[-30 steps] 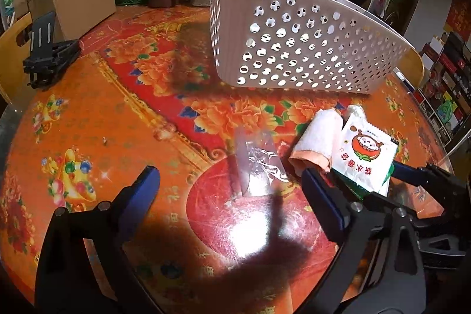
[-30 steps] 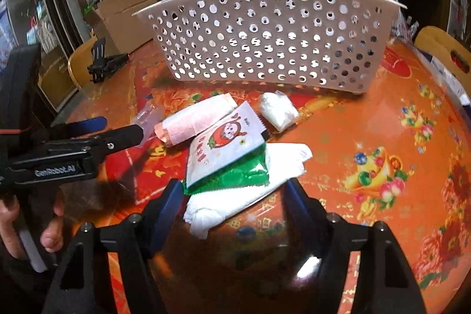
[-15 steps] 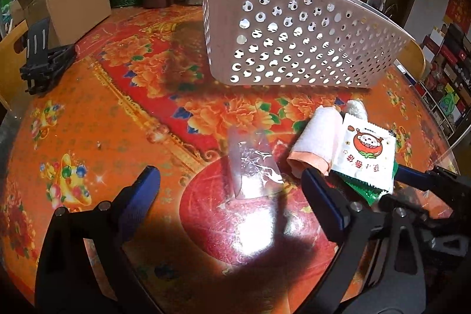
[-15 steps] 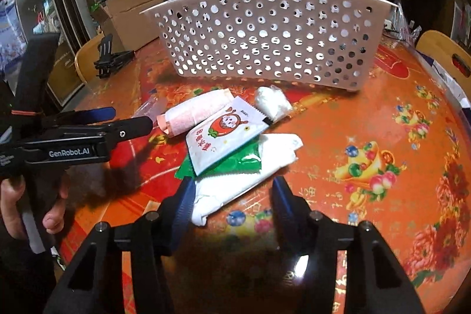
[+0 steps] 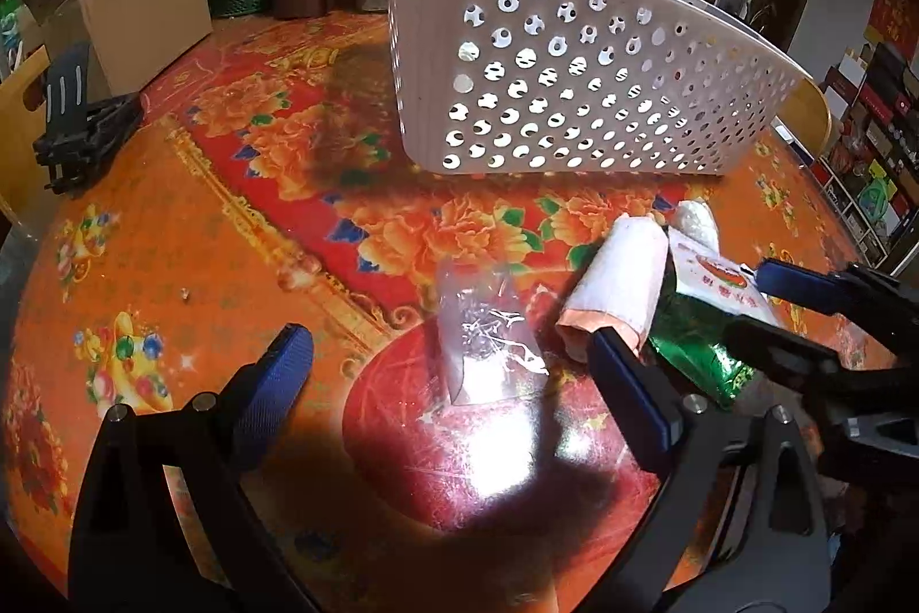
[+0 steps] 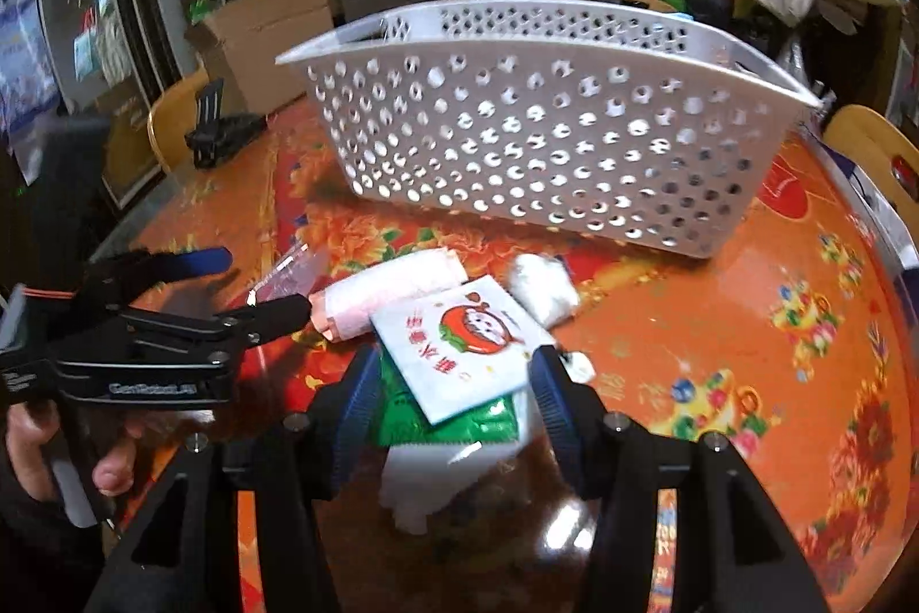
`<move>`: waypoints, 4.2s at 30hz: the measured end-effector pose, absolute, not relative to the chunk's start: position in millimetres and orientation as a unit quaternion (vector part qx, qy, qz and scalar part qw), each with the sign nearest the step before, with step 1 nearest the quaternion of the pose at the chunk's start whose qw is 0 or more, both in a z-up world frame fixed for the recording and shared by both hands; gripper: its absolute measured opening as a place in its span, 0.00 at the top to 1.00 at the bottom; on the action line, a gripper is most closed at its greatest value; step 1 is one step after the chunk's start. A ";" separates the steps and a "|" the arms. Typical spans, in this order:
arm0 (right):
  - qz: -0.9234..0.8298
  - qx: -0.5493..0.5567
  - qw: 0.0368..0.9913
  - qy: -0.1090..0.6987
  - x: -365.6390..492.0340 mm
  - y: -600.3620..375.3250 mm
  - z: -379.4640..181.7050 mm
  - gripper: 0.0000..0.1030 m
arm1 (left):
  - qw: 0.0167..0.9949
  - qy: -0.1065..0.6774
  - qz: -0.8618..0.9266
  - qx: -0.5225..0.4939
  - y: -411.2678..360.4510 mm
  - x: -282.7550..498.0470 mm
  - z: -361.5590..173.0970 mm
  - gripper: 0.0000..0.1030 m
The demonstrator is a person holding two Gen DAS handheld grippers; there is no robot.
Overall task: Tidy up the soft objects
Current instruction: 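Grasp the printed snack packet with the right tool while the left tool grasps the clear plastic bag, then lift and carry the snack packet and clear bag over the white basket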
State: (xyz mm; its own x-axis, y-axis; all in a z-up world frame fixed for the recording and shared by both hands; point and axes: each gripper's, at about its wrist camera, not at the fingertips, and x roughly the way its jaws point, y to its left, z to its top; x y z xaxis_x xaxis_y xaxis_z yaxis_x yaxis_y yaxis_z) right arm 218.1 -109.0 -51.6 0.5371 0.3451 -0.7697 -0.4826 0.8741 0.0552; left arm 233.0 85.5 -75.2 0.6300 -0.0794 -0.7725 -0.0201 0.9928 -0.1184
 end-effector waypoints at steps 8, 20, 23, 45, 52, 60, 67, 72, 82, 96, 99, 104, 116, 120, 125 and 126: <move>0.235 -0.113 0.872 0.414 225.0 -97.2 -57.2 0.48 | 0.901 0.429 -0.020 -0.056 84.2 234.3 -76.4 0.07; 0.228 -0.104 0.885 0.394 219.3 -104.9 -54.9 0.73 | 0.901 0.431 -0.026 -0.045 77.0 234.5 -78.1 0.51; 0.226 -0.104 0.887 0.388 217.5 -106.9 -52.2 0.78 | 0.902 0.428 -0.031 -0.047 76.3 233.8 -77.1 0.68; 0.231 -0.043 0.903 0.359 200.6 -145.3 -19.3 0.96 | 0.933 0.357 -0.040 -0.027 62.9 200.2 -35.5 0.71; 0.242 -0.037 0.905 0.348 189.7 -152.9 0.1 0.97 | 0.943 0.329 -0.048 -0.023 56.1 181.2 -6.0 0.71; 0.245 -0.034 0.899 0.361 194.1 -154.9 -6.3 0.98 | 0.943 0.328 -0.048 -0.026 54.3 178.3 0.9 0.71; 0.272 -0.023 0.884 0.380 211.0 -138.2 -24.0 0.98 | 0.941 0.335 -0.038 -0.041 69.7 184.0 -9.6 0.71; 0.276 -0.030 0.873 0.400 229.5 -116.1 -37.2 0.62 | 0.940 0.337 -0.033 -0.048 78.2 186.3 -15.3 0.71; 0.253 -0.090 0.884 0.383 240.8 -74.3 -47.7 0.42 | 0.937 0.342 -0.033 -0.068 91.4 192.3 -25.0 0.71; 0.232 -0.068 0.896 0.373 243.4 -97.4 -41.2 0.98 | 0.938 0.337 -0.028 -0.078 98.5 184.7 -25.9 0.71; 0.236 -0.050 0.900 0.363 235.2 -110.1 -31.8 0.99 | 0.939 0.334 -0.028 -0.077 96.8 181.7 -23.8 0.70; 0.237 -0.035 0.907 0.347 223.3 -126.1 -17.7 1.00 | 0.939 0.334 -0.031 -0.074 90.9 180.7 -21.1 0.70; 0.243 0.013 0.920 0.308 204.7 -164.7 18.8 1.00 | 0.945 0.318 -0.037 -0.062 76.0 177.9 -2.0 0.71; 0.241 0.014 0.926 0.290 199.4 -172.4 37.8 1.00 | 0.949 0.307 -0.042 -0.054 69.1 179.1 12.6 0.70; 0.234 0.009 0.933 0.272 196.3 -182.3 58.0 1.00 | 0.952 0.298 -0.049 -0.045 59.3 186.2 29.7 0.71; 0.234 0.009 0.934 0.269 196.0 -184.1 61.9 1.00 | 0.953 0.295 -0.050 -0.044 57.8 188.4 33.8 0.71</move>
